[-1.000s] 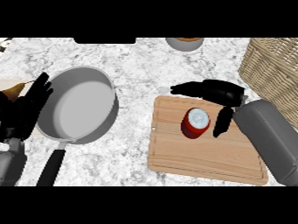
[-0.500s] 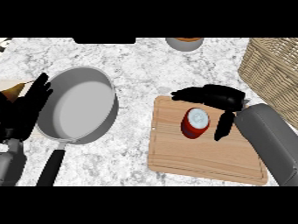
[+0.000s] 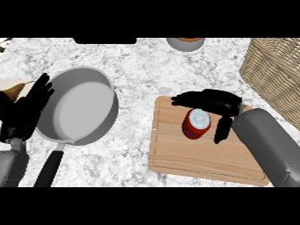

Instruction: Pick the can from the cutting board and place it in the basket

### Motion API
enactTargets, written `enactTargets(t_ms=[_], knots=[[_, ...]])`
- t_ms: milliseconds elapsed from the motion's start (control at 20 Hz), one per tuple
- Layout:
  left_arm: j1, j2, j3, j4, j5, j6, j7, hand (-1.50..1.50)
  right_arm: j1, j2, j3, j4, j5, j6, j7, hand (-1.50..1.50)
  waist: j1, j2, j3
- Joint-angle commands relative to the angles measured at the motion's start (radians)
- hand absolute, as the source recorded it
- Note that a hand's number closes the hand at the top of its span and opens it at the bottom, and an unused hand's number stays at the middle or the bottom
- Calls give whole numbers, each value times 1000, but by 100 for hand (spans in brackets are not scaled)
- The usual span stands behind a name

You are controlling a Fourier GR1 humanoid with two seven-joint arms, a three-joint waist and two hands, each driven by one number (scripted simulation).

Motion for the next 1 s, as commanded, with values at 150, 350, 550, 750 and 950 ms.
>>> enactTargets(t_ms=[150, 350, 550, 750, 950], knots=[[-21, -13, 15, 2, -32, -3, 24, 0, 71, 38, 35, -77, 95, -11, -11, 150, -5, -1, -1], [-19, -18, 42, 44, -12, -37, -13, 0, 52, -6, 41, -72, 153, -21, -77, 150, -4, 0, -1], [9, -20, 30, -37, -25, -43, 37, 0, 106, 15, 29, -61, 186, -87, -105, 150, -3, -1, 0], [50, 8, 74, -69, 17, -86, 31, 0, 118, 48, 53, -44, 221, -104, -107, 150, 1, -1, 0], [25, -21, 47, -21, -20, -36, 16, 0, 59, 189, -246, 71, 127, -170, 481, 150, -22, 1, -4]])
